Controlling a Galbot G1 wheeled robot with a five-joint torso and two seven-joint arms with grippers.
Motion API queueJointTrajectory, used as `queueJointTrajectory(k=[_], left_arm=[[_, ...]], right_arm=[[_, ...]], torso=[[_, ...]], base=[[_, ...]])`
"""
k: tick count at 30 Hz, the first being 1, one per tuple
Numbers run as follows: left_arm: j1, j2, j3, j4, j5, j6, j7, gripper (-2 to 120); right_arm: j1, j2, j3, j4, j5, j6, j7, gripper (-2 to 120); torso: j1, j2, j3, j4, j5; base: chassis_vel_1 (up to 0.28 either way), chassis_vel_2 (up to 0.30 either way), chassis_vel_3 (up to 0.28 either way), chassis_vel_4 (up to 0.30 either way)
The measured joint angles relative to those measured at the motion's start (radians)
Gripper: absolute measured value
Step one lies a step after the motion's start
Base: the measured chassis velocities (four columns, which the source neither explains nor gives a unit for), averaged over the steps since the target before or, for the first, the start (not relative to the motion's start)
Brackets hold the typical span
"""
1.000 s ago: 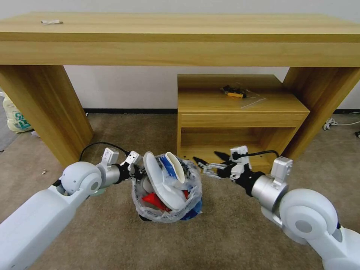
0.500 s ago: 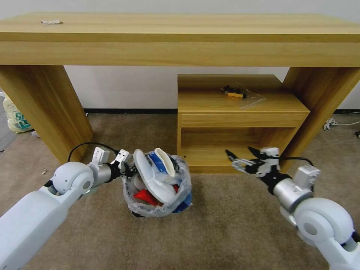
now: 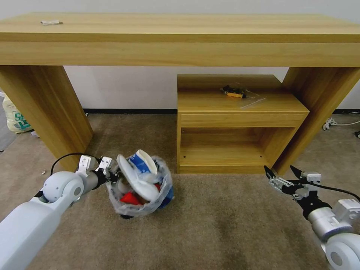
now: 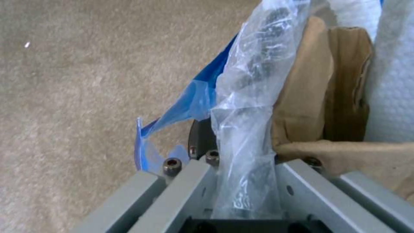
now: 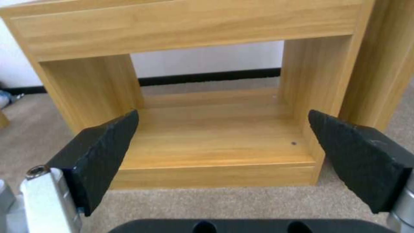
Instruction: Pick up the trash bin and place the garbage on the floor into it.
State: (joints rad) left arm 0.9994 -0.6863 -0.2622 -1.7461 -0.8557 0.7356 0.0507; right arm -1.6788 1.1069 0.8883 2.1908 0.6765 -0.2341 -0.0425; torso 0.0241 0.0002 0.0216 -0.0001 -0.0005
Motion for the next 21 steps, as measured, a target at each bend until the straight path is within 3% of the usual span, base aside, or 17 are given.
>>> queueJointTrajectory(k=[7,21], left_arm=[[0.008,0.021,0.009,-0.005,-0.023,0.000,-0.004,0],[0.005,-0.004,0.022,0.036,-0.038,0.000,-0.005,0]], right_arm=[[0.002,0.027,0.001,-0.009,0.004,0.005,-0.006,100],[-0.007,0.046,-0.009,-0.007,0.006,0.011,-0.008,100]], torso=[[0.000,0.000,0.000,0.0001,0.0001],[0.000,0.000,0.000,0.0001,0.0002]], base=[[0.000,0.000,0.000,0.000],[0.000,0.000,0.000,0.000]])
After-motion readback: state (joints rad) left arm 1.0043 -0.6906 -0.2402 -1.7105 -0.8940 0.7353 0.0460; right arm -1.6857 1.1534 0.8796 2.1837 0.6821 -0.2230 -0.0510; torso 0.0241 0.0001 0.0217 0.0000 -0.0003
